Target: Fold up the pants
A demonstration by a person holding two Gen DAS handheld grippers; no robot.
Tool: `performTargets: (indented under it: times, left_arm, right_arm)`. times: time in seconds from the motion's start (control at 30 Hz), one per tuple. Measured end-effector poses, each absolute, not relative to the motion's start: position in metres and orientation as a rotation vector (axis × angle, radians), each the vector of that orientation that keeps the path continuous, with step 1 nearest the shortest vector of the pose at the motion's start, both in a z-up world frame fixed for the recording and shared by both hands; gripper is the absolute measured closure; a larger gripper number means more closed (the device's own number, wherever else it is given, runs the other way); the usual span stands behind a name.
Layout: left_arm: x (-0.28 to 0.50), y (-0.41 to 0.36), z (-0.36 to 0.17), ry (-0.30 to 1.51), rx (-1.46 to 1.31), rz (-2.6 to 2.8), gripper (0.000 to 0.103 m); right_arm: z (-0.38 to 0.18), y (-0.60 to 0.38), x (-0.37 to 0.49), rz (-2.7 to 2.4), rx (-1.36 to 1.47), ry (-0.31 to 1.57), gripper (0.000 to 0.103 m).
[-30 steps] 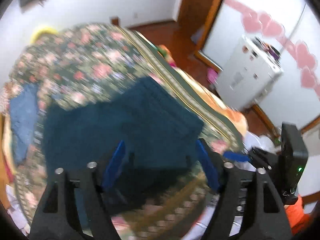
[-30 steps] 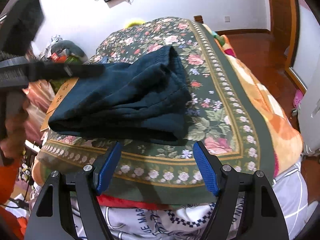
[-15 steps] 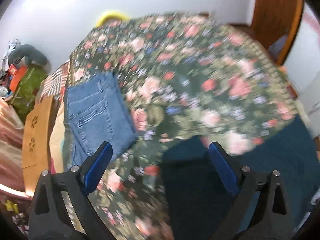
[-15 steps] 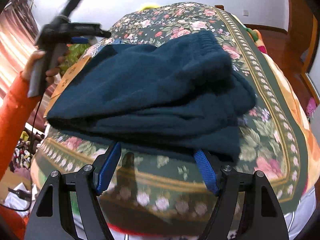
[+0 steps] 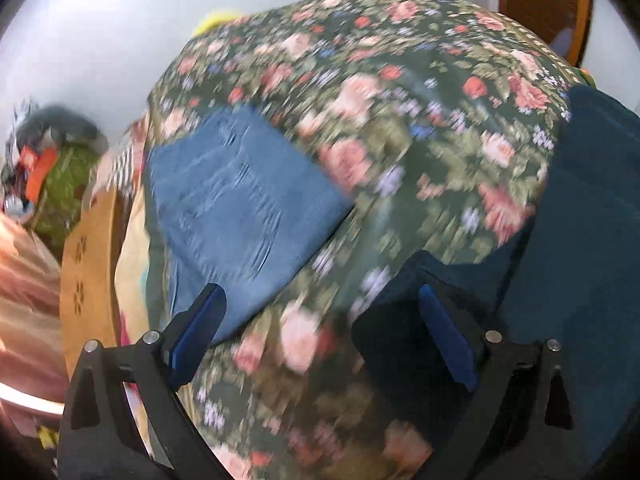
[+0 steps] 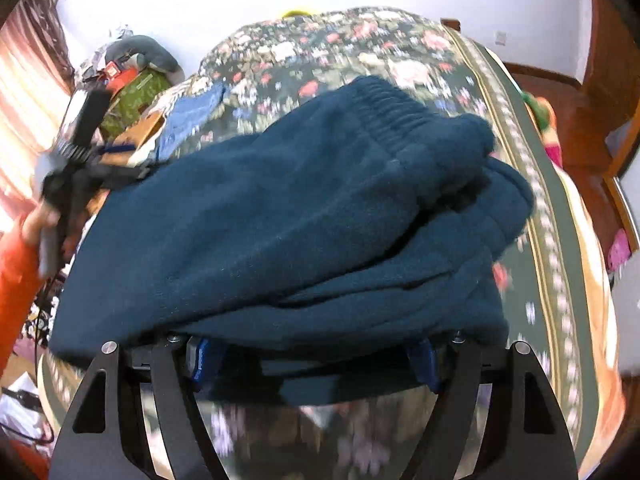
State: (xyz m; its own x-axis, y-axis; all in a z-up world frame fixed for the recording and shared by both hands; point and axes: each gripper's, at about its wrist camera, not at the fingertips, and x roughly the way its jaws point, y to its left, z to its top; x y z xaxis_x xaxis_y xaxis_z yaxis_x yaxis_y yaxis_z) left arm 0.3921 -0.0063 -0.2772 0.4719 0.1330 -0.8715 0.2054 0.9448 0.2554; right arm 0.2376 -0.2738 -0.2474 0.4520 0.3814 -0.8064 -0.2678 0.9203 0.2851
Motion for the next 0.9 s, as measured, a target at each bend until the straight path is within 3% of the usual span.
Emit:
performTargets:
  times: [0.3, 0.5, 0.73, 0.9]
  left_arm:
    - [0.302, 0.008, -0.266, 1.134, 0.207, -0.077, 0.005]
    - [0.268, -0.016, -0.257, 1.156, 0.109, -0.137, 0.018]
    - [0.251, -0.053, -0.256, 1.153, 0.101, -0.177, 0.022]
    - [0.247, -0.048, -0.244, 1.088, 0.165, -0.112, 0.022]
  right_arm:
    - [-0.236, -0.270, 0.270, 0.368, 0.058, 0.974, 0.030]
    - [-0.207, -0.287, 0.236, 0.318, 0.009, 0.929, 0.030]
    - [-0.180, -0.287, 0.191, 0.364, 0.016, 0.877, 0.030]
    - [-0.204, -0.266, 0.174, 0.402, -0.002, 0.933, 0.030]
